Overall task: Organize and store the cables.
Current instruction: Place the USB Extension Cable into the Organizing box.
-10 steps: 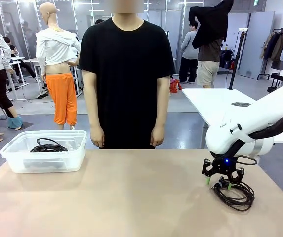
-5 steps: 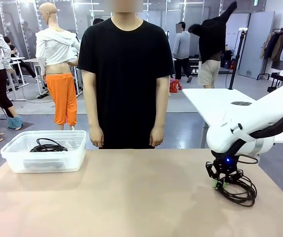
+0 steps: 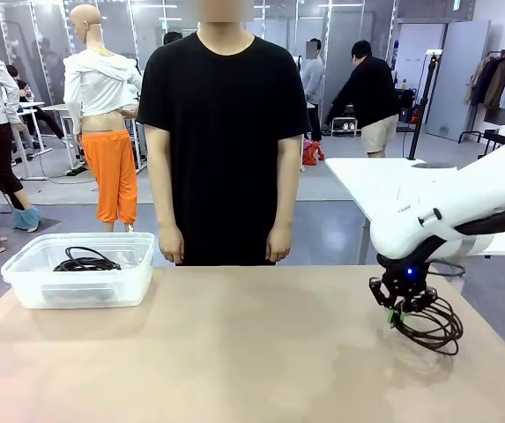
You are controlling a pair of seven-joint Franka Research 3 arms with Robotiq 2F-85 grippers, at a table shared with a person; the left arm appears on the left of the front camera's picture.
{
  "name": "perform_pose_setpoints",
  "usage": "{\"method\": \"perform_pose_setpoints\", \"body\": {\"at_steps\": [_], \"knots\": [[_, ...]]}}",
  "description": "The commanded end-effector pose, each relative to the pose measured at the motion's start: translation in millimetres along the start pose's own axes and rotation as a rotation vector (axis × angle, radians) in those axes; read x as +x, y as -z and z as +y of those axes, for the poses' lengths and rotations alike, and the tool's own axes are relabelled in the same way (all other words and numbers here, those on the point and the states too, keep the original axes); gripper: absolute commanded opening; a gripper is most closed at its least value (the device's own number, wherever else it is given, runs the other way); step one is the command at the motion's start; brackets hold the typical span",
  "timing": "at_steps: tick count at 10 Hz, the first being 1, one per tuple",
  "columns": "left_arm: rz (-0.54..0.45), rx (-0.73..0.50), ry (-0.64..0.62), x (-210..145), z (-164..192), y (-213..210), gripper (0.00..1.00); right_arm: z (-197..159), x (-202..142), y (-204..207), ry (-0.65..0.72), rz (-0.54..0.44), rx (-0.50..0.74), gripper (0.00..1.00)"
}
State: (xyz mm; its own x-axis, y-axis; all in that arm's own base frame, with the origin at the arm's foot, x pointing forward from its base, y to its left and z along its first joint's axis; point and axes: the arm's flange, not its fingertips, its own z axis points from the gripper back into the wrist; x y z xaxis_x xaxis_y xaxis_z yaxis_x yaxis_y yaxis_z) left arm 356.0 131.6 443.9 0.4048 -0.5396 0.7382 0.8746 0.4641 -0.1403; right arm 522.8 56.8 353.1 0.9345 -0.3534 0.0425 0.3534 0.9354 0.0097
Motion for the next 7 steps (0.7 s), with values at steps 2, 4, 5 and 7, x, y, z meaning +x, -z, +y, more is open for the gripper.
{"method": "perform_pose_setpoints", "body": {"at_steps": [2,4,5,7], "knots": [[-0.018,-0.009,0.013,-1,-2,0,1.0,-1,-11,-44,-0.06,-0.037,-0.023,0.0],[-0.018,-0.009,0.013,-1,-2,0,1.0,-3,-17,-47,-0.1,-0.015,0.006,0.0],[-0.018,-0.009,0.013,-1,-2,0,1.0,-1,-11,-50,-0.04,-0.028,-0.01,0.0],[-0.018,-0.009,0.013,-1,-2,0,1.0,-1,-11,-50,-0.04,-0.028,-0.01,0.0]]}}
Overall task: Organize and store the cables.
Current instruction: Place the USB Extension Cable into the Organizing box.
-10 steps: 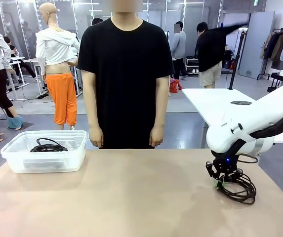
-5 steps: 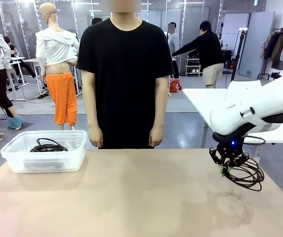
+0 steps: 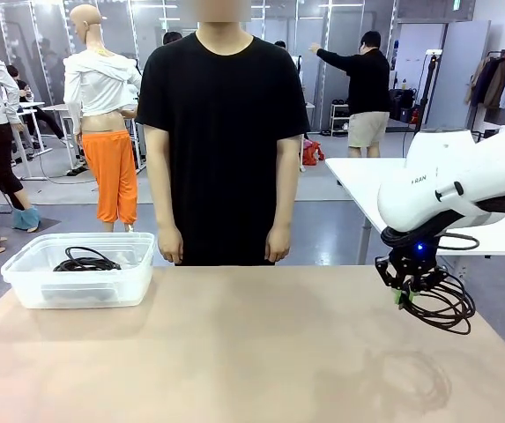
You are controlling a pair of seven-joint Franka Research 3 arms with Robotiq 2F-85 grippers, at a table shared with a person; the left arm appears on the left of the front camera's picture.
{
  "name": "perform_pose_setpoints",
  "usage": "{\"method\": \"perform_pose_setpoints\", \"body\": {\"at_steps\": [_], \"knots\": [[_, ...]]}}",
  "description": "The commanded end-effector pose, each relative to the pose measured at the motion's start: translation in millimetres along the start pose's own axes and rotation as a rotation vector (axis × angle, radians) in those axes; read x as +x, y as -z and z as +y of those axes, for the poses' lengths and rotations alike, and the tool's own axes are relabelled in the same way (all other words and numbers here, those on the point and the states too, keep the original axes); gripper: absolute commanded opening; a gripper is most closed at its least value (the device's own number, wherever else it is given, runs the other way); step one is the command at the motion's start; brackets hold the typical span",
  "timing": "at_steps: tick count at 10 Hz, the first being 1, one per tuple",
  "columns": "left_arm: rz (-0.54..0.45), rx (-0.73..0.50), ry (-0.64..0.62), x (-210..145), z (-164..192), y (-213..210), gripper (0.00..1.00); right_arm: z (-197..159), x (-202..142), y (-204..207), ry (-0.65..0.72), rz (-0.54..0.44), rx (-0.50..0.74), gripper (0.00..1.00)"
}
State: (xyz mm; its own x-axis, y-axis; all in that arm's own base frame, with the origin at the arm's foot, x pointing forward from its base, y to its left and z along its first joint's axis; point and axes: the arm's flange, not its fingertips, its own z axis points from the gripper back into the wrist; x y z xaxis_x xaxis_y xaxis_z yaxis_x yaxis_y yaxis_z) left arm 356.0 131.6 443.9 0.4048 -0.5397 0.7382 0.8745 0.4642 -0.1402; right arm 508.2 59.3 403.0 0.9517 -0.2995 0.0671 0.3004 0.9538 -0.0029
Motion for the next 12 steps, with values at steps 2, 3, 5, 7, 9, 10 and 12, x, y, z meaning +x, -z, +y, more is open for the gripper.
{"method": "perform_pose_setpoints", "body": {"at_steps": [2,3,5,7,9,10,12], "knots": [[-0.018,-0.009,0.013,-1,-2,0,1.0,1,1,0,0.016,-0.003,-0.001,0.0],[-0.018,-0.009,0.013,-1,-2,0,1.0,1,1,0,0.016,-0.003,-0.001,0.0],[-0.018,-0.009,0.013,-1,-2,0,1.0,-1,0,1,0.002,0.001,0.0,0.18],[-0.018,-0.009,0.013,-1,-2,0,1.0,75,-20,-18,-0.202,-0.103,0.08,0.18],[-0.018,-0.009,0.013,-1,-2,0,1.0,141,-52,-22,-0.231,-0.106,0.063,0.18],[-0.018,-0.009,0.013,-1,-2,0,1.0,172,-66,-20,-0.255,-0.1,0.069,0.18],[-0.018,-0.009,0.013,-1,-2,0,1.0,241,-96,-9,-0.301,-0.072,0.055,0.18]]}}
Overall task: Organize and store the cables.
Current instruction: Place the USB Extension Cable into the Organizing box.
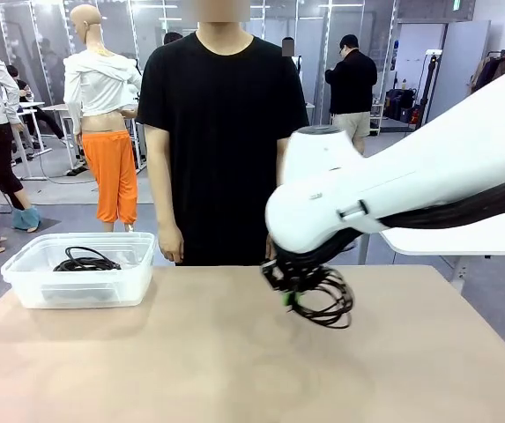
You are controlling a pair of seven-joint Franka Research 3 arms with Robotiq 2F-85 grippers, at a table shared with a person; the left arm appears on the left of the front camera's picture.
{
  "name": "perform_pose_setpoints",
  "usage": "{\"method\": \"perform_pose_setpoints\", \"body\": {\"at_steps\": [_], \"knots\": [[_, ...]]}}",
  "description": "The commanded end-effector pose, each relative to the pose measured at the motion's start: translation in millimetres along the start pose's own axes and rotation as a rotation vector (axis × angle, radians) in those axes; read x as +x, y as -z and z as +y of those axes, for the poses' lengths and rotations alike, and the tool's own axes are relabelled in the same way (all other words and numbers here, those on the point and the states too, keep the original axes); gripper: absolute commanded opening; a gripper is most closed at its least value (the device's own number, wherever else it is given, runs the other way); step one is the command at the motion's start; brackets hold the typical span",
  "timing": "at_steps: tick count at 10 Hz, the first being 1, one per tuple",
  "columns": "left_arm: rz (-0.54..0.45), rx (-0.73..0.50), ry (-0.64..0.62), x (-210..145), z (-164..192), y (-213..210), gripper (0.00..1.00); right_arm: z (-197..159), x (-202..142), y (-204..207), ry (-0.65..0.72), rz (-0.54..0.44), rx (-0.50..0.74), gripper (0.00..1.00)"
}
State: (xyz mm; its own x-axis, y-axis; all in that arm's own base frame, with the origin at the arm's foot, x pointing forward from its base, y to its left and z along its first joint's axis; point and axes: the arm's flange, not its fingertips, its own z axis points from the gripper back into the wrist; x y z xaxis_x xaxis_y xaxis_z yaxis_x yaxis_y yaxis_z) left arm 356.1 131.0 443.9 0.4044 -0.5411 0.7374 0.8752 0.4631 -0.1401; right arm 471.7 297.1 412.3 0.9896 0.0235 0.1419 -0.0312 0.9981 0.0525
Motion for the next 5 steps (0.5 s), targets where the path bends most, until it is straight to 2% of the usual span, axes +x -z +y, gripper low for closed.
{"method": "perform_pose_setpoints", "body": {"at_steps": [1,5], "knots": [[-0.02,-0.008,0.012,-1,-2,-1,1.0,48,12,23,0.009,0.004,-0.032,0.18],[-0.02,-0.008,0.012,-1,-2,-1,1.0,125,0,68,-0.13,-0.004,-0.011,0.18]]}}
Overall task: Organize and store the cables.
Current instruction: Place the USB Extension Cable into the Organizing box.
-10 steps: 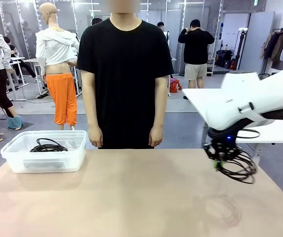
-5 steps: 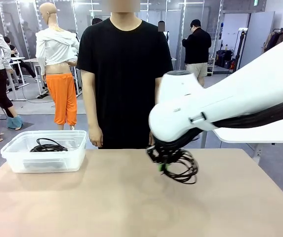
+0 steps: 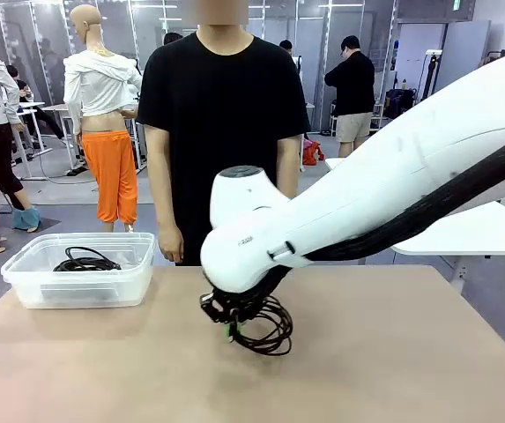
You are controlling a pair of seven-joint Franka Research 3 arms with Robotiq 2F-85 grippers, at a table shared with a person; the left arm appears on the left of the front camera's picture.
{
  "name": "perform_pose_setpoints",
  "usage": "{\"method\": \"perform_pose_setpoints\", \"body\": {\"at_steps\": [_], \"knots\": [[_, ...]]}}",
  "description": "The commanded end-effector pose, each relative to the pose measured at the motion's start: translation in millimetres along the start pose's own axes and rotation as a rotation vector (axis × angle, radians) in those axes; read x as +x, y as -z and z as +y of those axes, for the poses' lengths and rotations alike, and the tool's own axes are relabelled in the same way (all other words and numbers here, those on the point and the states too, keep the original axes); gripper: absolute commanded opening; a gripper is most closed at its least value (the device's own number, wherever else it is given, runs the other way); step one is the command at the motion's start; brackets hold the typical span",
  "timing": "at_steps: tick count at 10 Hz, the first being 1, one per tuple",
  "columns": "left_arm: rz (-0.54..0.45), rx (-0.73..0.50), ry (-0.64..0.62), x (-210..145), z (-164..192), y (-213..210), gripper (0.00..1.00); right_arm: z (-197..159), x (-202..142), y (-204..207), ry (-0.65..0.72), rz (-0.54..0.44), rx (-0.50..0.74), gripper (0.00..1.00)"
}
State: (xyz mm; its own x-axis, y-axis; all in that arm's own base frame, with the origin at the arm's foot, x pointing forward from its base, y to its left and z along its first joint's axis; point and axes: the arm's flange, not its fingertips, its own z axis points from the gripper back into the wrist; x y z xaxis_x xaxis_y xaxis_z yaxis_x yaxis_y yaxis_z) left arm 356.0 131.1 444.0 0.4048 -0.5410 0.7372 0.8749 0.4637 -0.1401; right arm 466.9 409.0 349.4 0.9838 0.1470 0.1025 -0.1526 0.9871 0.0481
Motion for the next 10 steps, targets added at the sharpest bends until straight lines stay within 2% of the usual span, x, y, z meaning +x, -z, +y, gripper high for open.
{"method": "perform_pose_setpoints", "body": {"at_steps": [1,3,7,8,9,10], "knots": [[-0.02,-0.008,0.013,-1,-2,-1,1.0,30,13,4,-0.04,-0.034,0.013,0.18],[-0.02,-0.008,0.013,-1,-2,-1,1.0,49,12,12,-0.048,0.0,0.002,0.18],[-0.02,-0.008,0.013,-1,-2,-1,1.0,58,10,19,-0.043,0.013,0.012,0.18],[-0.02,-0.008,0.013,-1,-2,-1,1.0,57,9,19,-0.04,0.013,0.014,0.42],[-0.02,-0.008,0.013,-1,-2,-1,1.0,56,8,21,-0.039,0.024,0.024,0.49],[-0.02,-0.008,0.013,-1,-2,-1,1.0,55,8,21,-0.041,0.027,0.031,0.73]]}}
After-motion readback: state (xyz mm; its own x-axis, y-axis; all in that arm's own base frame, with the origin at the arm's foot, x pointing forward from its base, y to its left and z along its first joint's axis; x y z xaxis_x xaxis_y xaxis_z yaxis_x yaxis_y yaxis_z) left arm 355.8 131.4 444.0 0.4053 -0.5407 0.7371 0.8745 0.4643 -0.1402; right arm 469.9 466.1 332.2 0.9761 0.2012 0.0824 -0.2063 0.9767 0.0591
